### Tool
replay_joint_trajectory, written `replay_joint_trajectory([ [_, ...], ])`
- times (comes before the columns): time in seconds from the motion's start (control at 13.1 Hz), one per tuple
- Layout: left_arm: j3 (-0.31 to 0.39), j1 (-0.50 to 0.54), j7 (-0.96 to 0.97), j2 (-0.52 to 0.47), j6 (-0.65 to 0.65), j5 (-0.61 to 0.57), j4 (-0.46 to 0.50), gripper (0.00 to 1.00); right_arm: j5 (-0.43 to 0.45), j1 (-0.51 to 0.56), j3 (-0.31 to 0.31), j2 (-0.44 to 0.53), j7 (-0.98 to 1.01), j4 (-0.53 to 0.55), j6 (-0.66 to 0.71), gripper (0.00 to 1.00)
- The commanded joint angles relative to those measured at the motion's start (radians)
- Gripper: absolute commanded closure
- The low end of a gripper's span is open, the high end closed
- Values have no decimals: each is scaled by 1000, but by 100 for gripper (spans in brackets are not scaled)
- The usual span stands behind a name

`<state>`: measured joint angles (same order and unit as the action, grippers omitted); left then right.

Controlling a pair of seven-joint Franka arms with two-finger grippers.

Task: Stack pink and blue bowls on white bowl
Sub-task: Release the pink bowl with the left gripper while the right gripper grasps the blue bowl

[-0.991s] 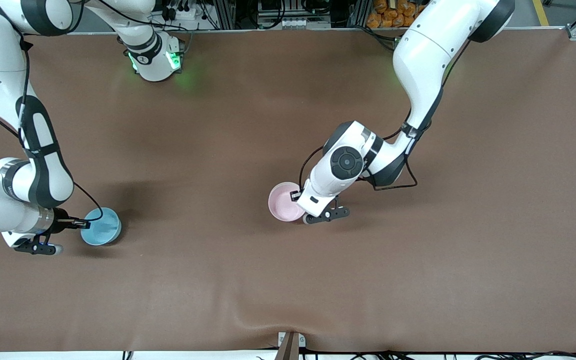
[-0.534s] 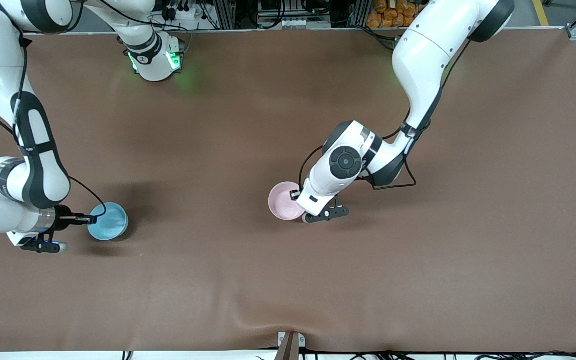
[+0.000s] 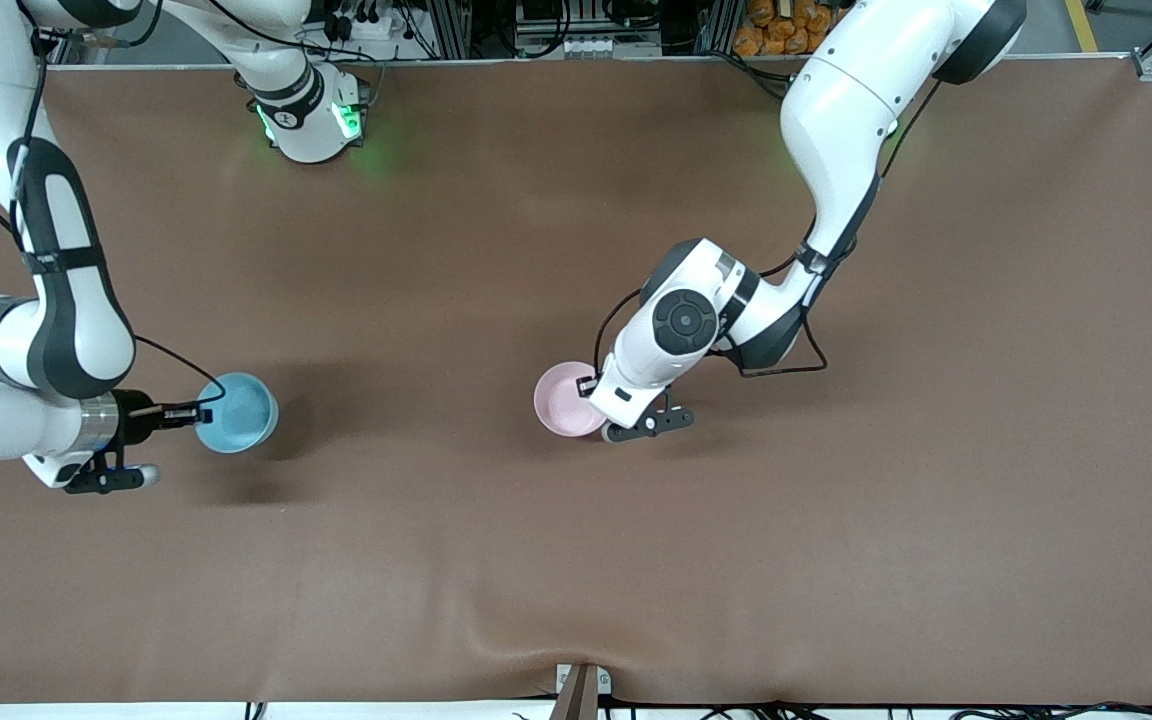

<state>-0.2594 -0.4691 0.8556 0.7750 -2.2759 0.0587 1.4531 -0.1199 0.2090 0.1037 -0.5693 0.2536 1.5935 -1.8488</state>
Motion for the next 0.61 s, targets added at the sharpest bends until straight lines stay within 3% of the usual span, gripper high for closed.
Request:
replay_joint_trajectory([
  [0.0, 2, -5, 28, -5, -11, -20, 15, 100, -26, 4, 22, 31, 27, 17, 49, 100],
  [0.08, 0, -3, 26, -5, -11, -20, 16, 77, -38, 6, 31, 32, 26, 17, 55, 100],
  [0.23, 0, 9, 17, -8, -8, -20, 18, 0, -63, 1, 36, 35, 15, 17, 63, 100],
  [0.53, 2, 12, 26, -16, -5, -20, 15, 0, -119, -57, 42, 58, -127, 23, 66, 100],
])
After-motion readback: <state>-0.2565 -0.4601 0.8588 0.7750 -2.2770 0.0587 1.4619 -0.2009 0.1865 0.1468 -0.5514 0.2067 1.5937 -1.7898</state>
